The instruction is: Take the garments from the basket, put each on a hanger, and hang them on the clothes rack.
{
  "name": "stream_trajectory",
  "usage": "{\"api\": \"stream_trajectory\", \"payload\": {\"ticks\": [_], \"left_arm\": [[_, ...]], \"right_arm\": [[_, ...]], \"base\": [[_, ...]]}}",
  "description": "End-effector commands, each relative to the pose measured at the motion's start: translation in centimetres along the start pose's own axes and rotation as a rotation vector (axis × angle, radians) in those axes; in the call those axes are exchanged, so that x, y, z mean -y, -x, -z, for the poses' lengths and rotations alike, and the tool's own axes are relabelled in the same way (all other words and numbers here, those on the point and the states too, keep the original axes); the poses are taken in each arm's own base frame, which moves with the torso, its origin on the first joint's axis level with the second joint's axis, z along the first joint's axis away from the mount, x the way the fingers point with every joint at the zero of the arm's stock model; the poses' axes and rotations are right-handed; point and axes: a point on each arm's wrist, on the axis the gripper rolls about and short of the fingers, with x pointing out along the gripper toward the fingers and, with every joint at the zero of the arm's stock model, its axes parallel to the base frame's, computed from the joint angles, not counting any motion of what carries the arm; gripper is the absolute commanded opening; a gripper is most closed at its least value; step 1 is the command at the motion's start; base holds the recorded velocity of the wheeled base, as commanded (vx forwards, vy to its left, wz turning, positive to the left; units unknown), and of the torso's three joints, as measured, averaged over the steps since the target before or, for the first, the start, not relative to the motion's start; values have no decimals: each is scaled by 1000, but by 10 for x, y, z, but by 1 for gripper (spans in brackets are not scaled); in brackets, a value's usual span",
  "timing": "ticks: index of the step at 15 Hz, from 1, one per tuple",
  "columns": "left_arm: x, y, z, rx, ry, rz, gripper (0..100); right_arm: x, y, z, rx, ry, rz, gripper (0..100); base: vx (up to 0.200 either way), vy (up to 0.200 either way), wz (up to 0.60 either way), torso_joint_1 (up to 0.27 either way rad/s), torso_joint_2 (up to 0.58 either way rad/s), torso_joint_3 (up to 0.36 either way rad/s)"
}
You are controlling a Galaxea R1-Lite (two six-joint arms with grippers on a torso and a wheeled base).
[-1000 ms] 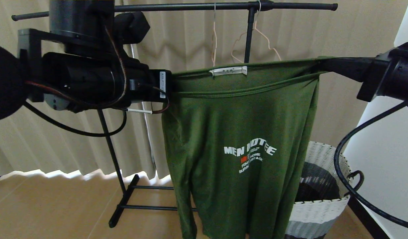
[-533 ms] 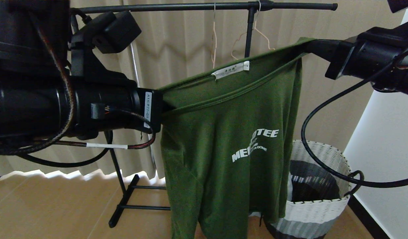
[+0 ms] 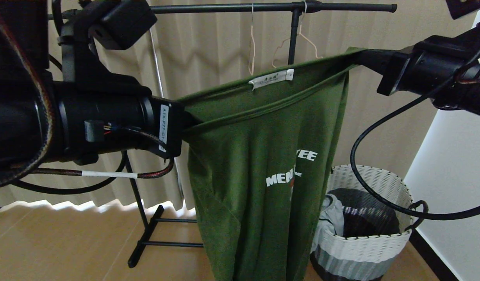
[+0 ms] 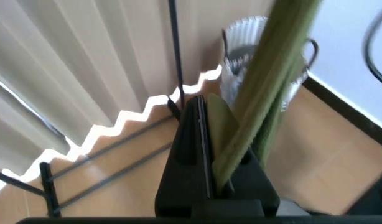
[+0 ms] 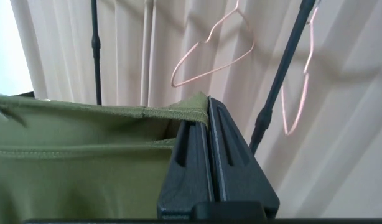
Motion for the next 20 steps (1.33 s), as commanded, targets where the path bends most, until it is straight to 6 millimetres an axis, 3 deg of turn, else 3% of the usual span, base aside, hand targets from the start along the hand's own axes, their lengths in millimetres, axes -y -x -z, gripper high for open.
{"api": "stream_trajectory", "payload": {"ticks": [1,2,5,8,14,18,20], "left_arm": [[-6,-11,-16,41,9,-29,0],[-9,-13,-19,50,14,-41,0],[-28,-51,-32,84,37,-115,0],[-37,-71,-32,144,52,-146,0],[-38,-68,-28,121,49,-148,0],[-36,-60,1,5,42,-141,0],[-36,-60,4,-5,41,-142,0]], "right_arm": [[-2,13,-12,35,9,5,0],[-2,15,-13,38,9,5,0],[-5,29,-18,53,13,6,0],[-10,49,-5,-17,-1,2,0],[-8,39,13,-75,-11,2,0],[-7,34,25,-119,-20,3,0],[-7,33,23,-110,-18,3,0]], "base": [[0,0,0,0,0,0],[0,0,0,0,0,0],[0,0,0,0,0,0],[0,0,0,0,0,0],[0,0,0,0,0,0],[0,0,0,0,0,0],[0,0,0,0,0,0]]}}
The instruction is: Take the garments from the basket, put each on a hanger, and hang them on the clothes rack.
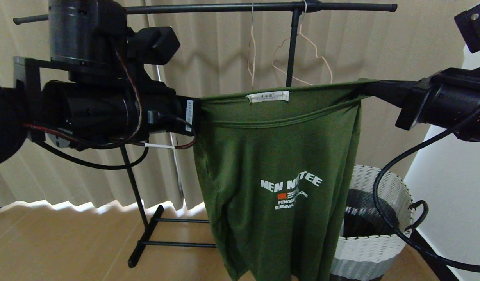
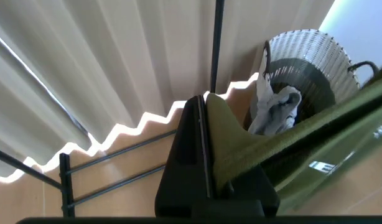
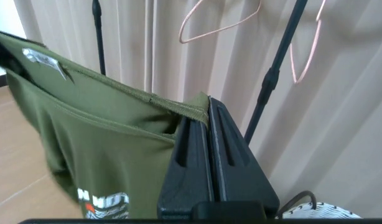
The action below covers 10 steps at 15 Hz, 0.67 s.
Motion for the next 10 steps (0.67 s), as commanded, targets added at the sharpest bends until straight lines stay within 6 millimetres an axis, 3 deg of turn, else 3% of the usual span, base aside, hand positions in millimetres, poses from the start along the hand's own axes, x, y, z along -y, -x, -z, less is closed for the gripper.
{"api": "stream_trajectory", "payload": {"ticks": [1,4,10], "left_arm": [[-1,7,-5,23,4,0,0],[-1,15,-16,68,8,2,0],[-3,24,-15,76,11,3,0]], "right_arm": [[0,-1,-4,13,3,0,0],[2,-5,-6,19,4,3,0],[3,-9,-4,28,5,5,0]], "base": [[0,0,0,0,0,0],[0,0,0,0,0,0],[0,0,0,0,0,0]]}}
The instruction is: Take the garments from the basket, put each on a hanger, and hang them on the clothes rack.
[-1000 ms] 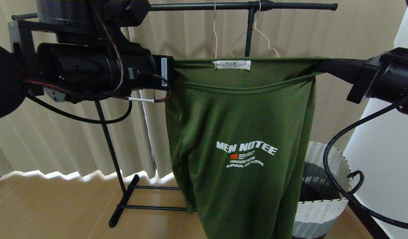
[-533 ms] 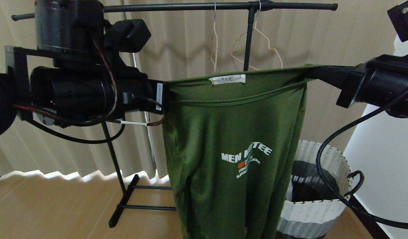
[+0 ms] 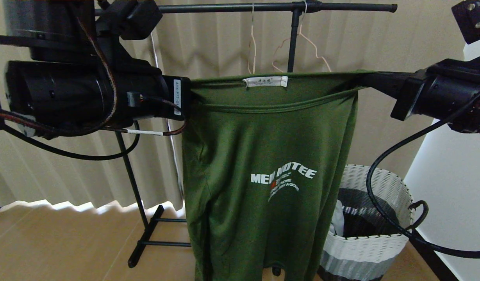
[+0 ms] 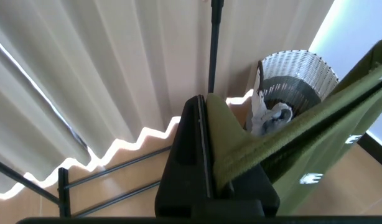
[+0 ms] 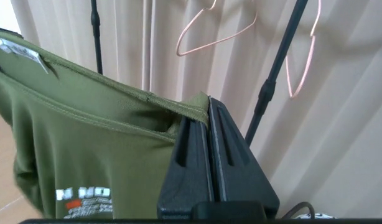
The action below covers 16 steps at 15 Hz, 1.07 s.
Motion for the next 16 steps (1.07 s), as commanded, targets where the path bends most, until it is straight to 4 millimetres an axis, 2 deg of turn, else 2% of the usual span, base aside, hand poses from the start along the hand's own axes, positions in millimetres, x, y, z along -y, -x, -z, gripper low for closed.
{"api": "stream_trajectory", "payload": {"ticks": [1,13,14,16], "left_arm": [[-1,3,1,0,1,-1,0],[1,4,5,41,15,6,0],[0,5,5,43,15,6,0],[0,4,5,41,15,3,0]], "right_arm": [[0,-1,2,-6,-2,-2,0],[-2,8,5,-23,-4,1,0],[-2,8,7,-27,-5,-1,100],[-2,7,9,-30,-6,-1,100]], "base": [[0,0,0,0,0,0],[0,0,0,0,0,0],[0,0,0,0,0,0],[0,0,0,0,0,0]]}}
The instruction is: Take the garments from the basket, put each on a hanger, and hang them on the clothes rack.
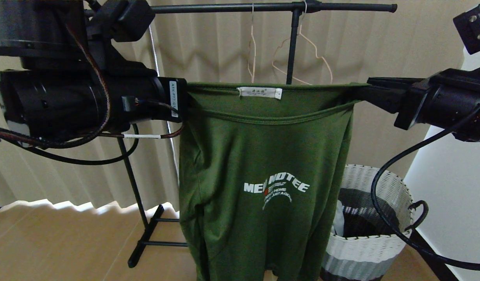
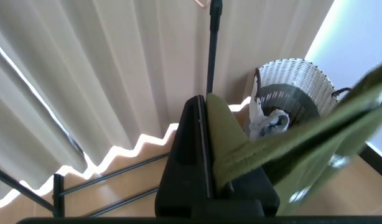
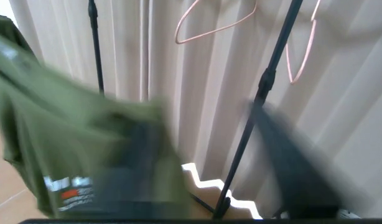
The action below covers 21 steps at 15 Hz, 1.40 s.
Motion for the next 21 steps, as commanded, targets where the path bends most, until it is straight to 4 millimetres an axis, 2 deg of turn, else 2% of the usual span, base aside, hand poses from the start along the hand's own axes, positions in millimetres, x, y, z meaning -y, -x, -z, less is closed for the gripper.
{"api": "stream_trajectory", "payload": {"ticks": [1,9,11,17,21], "left_arm": [[0,0,0,0,-1,0,0],[-19,-5,10,-40,-59,-114,0],[-20,-6,12,-46,-59,-118,0],[-40,-8,16,-66,-47,-213,0],[-42,-11,18,-74,-47,-220,0]], "right_arm": [[0,0,2,-3,0,-4,100],[-6,25,2,12,-5,-22,100],[-8,30,-1,32,0,-82,100],[-11,37,-1,37,2,-108,100],[-10,36,1,29,0,-108,100]], "base": [[0,0,0,0,0,0],[0,0,0,0,0,0],[0,0,0,0,0,0],[0,0,0,0,0,0],[0,0,0,0,0,0]]}}
